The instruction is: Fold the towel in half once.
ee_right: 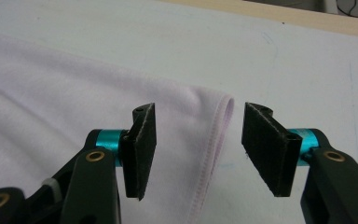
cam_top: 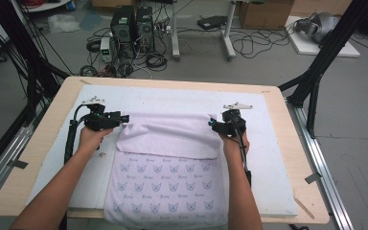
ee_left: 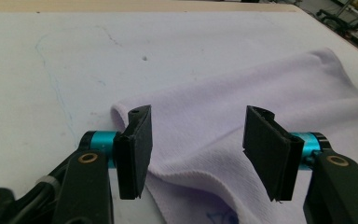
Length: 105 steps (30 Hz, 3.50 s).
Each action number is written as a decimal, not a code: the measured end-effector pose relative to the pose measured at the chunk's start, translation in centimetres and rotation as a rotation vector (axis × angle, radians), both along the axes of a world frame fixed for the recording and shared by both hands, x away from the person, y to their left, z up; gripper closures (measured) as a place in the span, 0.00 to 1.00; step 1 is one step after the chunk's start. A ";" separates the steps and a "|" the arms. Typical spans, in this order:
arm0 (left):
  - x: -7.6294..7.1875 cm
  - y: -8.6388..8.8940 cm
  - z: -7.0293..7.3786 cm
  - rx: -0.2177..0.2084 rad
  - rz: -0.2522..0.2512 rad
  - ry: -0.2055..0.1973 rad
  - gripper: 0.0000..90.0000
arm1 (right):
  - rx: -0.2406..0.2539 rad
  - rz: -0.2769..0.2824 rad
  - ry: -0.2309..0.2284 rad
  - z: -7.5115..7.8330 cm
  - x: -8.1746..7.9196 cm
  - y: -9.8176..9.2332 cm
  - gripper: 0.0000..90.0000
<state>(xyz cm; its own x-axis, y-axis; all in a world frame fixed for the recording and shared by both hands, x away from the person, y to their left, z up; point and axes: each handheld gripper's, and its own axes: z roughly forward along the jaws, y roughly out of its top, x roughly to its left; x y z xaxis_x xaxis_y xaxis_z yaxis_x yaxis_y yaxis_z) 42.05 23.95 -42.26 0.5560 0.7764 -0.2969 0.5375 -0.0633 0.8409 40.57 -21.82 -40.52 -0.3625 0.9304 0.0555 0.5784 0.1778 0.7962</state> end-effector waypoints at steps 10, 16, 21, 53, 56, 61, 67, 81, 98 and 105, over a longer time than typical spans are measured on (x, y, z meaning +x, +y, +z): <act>-4.0 1.1 -0.6 -0.014 -0.037 -0.007 0.50 | 0.032 0.039 -0.009 -0.5 -4.1 -1.5 0.50; -5.8 1.1 -1.4 0.025 -0.073 -0.003 0.50 | -0.016 0.060 -0.010 -1.1 -6.5 -2.3 0.53; -6.9 0.8 -1.7 0.055 -0.107 0.001 0.55 | -0.012 0.119 -0.002 -1.4 -8.3 -2.3 0.56; -9.1 0.7 -2.3 0.140 -0.021 -0.032 0.71 | -0.086 0.299 0.026 -3.3 -10.5 0.1 0.96; -9.0 0.3 -2.3 0.128 -0.026 -0.026 0.61 | -0.085 0.301 0.029 -3.3 -10.4 0.1 0.96; -8.2 -1.0 -2.8 0.222 0.002 -0.005 0.57 | -0.083 0.299 0.037 -3.3 -10.4 0.2 0.96; -8.5 -1.8 -2.5 0.295 0.006 -0.061 0.93 | -0.082 0.299 0.037 -3.3 -10.4 0.2 0.96; -11.1 0.2 -0.9 0.110 -0.017 -0.033 0.94 | -0.049 0.309 -0.010 -2.0 -11.6 -0.1 0.96; -17.3 1.6 -0.6 0.010 -0.065 -0.001 0.94 | -0.027 0.308 -0.049 -0.7 -17.8 -1.0 0.96; -20.1 1.2 -0.6 0.015 -0.074 0.008 0.94 | -0.033 0.320 -0.055 -0.5 -20.4 -1.4 0.96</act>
